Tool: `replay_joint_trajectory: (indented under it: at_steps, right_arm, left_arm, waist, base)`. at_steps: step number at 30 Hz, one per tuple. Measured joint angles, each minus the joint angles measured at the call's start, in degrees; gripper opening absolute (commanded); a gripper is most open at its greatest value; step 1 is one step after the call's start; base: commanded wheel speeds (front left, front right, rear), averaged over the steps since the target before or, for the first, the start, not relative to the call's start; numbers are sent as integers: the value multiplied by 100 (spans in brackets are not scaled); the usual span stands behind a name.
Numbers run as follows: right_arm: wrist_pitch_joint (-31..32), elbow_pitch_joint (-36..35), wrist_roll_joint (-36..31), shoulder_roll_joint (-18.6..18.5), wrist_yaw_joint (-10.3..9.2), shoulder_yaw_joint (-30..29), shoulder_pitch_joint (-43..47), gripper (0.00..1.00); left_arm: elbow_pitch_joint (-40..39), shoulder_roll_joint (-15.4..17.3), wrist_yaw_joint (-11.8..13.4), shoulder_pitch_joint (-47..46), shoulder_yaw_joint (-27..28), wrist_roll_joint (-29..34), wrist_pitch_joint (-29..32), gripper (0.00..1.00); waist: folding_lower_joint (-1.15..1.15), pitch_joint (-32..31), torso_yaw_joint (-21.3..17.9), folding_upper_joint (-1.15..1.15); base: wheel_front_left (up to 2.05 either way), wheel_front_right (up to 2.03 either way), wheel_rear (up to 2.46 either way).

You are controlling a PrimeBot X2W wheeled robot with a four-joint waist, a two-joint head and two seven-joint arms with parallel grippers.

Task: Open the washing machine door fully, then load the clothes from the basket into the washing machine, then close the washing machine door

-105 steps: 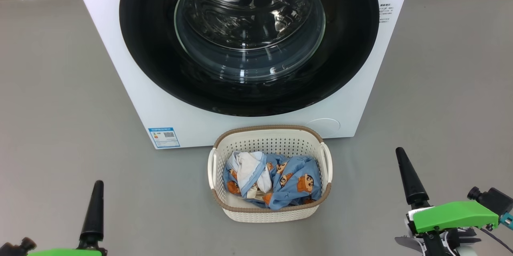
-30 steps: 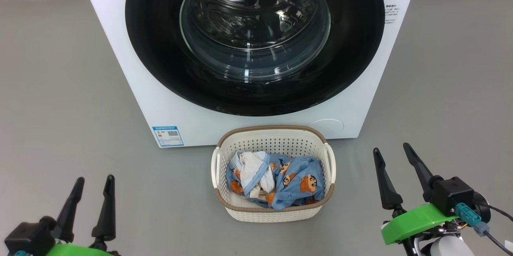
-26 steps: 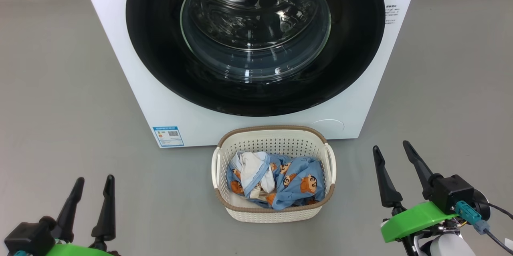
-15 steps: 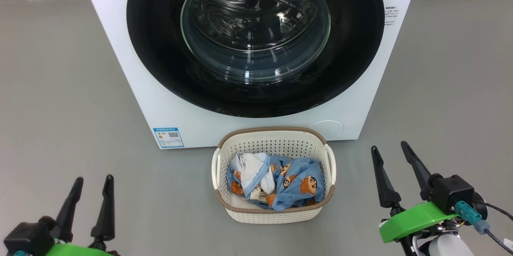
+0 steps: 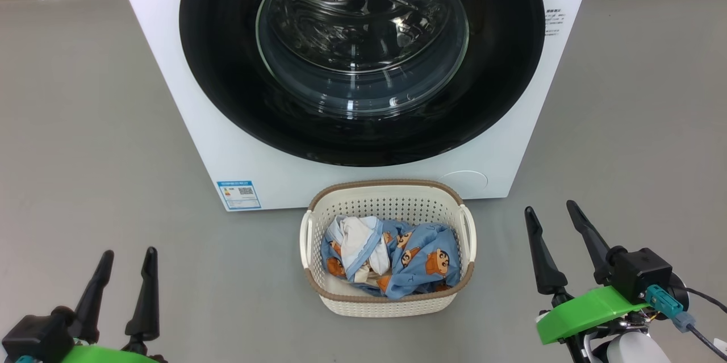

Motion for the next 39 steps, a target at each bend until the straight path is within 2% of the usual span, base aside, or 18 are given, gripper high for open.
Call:
replay_joint_trajectory:
  at_steps: [21,39]
  right_arm:
    - [0,-22,43,0,0,14,0,100]
    - [0,21,43,-3,0,63,0,100]
  left_arm:
    - [-5,-1,0,0,80,84,0,100]
    - [-13,-68,-1,0,53,96,0,100]
  waist:
    - [0,15,-20,0]
    - [0,-44,-19,0]
  base:
    - [10,10,-20]
    - [105,105,-211]
